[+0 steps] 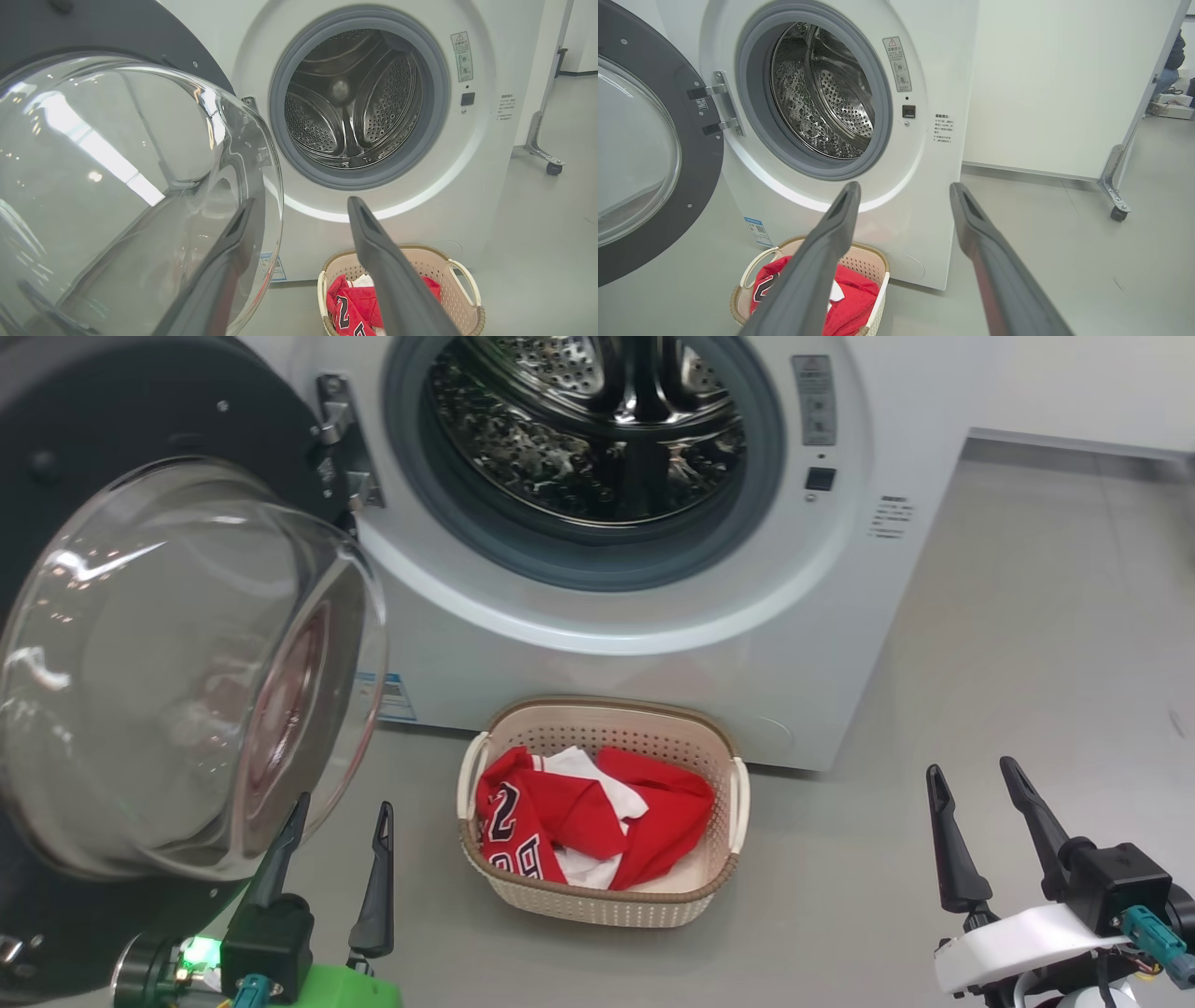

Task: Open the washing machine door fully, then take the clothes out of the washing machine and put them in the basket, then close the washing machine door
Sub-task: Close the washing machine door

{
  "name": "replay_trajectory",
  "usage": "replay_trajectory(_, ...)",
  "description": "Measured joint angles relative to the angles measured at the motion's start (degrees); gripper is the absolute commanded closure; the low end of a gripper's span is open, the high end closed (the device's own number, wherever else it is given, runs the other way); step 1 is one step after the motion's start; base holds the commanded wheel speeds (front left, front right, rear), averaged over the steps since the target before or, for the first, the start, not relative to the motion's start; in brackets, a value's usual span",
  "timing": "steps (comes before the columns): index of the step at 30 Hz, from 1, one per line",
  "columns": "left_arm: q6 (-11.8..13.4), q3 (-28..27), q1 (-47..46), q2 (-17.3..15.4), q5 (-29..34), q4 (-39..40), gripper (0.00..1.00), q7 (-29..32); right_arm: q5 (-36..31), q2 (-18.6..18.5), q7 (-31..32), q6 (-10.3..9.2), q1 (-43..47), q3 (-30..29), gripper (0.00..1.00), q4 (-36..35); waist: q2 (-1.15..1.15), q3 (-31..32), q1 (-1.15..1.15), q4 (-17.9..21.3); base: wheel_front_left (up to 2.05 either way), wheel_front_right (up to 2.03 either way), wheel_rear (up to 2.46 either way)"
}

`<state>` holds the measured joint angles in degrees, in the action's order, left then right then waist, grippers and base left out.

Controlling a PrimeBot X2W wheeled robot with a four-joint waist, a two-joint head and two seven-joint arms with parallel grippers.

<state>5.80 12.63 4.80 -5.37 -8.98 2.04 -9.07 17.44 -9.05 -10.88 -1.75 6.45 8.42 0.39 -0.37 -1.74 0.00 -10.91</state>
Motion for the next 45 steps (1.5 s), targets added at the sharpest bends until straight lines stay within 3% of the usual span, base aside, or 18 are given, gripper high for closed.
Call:
replay_trajectory(22, 0.5, -2.3, 0.2, 0.3, -0.1, 0.1, 0.0, -0.1, 0.0, -0.2, 0.7, -0.01, 0.0, 0.5, 0.0, -1.0, 0.0, -0.5, 0.0, -14.5, 0.0, 0.0, 0.0)
replay_trajectory(37, 0.5, -3.8, 1.7, 0.5, -0.4, 0.2, 0.0, -0.2, 0.0, -0.1, 1.3, 0.09, 0.0, 1.8, 0.0, -0.9, 0.0, -0.5, 0.0, -16.8, 0.0, 0.0, 0.0)
replay_trajectory(38, 0.5, -3.9, 1.7, 0.5, -0.4, 0.2, 0.04, -0.2, 0.0, -0.1, 1.3, 0.09, 0.0, 1.8, 0.0, -0.9, 0.0, -0.5, 0.0, -16.8, 0.0, 0.0, 0.0)
replay_trajectory(39, 0.5, -3.9, 1.7, 0.5, -0.4, 0.2, 0.53, -0.2, 0.0, -0.1, 1.3, 0.09, 0.0, 1.8, 0.0, -0.9, 0.0, -0.4, 0.0, -16.8, 0.0, 0.0, 0.0)
replay_trajectory(41, 0.5, -4.0, 1.7, 0.5, -0.4, 0.2, 0.99, -0.2, 0.0, -0.1, 1.3, 0.09, 0.0, 1.8, 0.0, -0.9, 0.0, -0.4, 0.0, -16.8, 0.0, 0.0, 0.0)
replay_trajectory(45, 0.5, -4.3, 1.8, 0.5, -0.4, 0.2, 1.0, -0.4, 0.0, -0.1, 1.3, 0.09, 0.0, 1.8, 0.0, -0.8, 0.0, -0.3, 0.0, -16.8, 0.0, 0.0, 0.0)
